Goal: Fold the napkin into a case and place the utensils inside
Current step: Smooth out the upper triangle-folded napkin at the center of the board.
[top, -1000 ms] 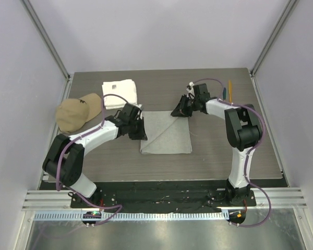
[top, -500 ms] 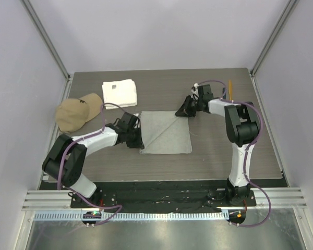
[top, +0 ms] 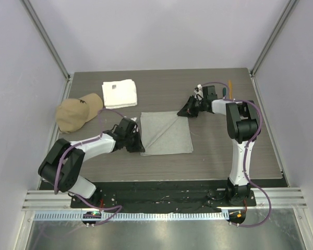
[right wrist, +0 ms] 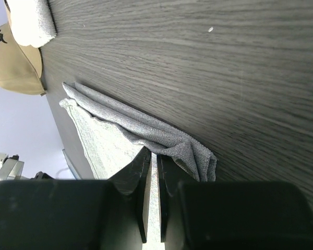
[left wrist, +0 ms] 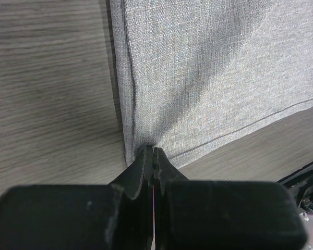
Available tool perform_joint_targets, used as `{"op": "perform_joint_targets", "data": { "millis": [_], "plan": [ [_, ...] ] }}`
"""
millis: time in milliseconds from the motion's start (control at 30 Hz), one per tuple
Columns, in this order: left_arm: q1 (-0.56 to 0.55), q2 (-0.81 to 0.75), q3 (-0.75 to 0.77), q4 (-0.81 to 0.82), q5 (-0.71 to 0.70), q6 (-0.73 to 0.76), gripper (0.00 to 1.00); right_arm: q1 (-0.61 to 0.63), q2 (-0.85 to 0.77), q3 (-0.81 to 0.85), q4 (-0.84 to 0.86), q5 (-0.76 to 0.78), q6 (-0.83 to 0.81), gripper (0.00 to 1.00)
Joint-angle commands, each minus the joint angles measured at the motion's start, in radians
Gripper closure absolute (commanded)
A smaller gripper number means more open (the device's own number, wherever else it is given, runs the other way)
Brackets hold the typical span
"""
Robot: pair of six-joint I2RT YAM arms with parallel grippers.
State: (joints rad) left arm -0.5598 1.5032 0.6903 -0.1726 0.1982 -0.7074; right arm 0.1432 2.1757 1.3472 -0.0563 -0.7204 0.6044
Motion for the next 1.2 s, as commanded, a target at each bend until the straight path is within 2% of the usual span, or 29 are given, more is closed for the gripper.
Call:
{"op": "perform_joint_targets", "data": {
  "millis": [0,233,400,700,967,1167],
  "plan": [
    [-0.008,-0.060,0.029,-0.091,-0.022,0.020,1.00,-0.019,0.010,0.021,-0.005,0.061,-0.032,0.85],
    [-0.008,-0.124,0.132,-0.166,0.046,-0.012,0.98,0.001,-0.033,0.059,-0.048,0.049,-0.026,0.82],
    [-0.008,-0.095,0.104,-0.143,0.056,-0.020,0.98,0.010,-0.056,0.067,-0.047,0.056,-0.020,0.81],
    [-0.008,0.011,-0.003,-0.005,0.040,-0.035,1.00,0.002,-0.034,0.093,-0.066,0.068,-0.031,0.81],
    [-0.008,0.000,-0.028,-0.048,-0.025,-0.010,1.00,-0.040,0.019,0.116,-0.076,0.064,-0.057,0.80],
    [-0.008,-0.020,0.041,-0.111,-0.028,0.014,1.00,-0.062,0.010,0.141,-0.077,0.042,-0.055,0.80]
  ]
}}
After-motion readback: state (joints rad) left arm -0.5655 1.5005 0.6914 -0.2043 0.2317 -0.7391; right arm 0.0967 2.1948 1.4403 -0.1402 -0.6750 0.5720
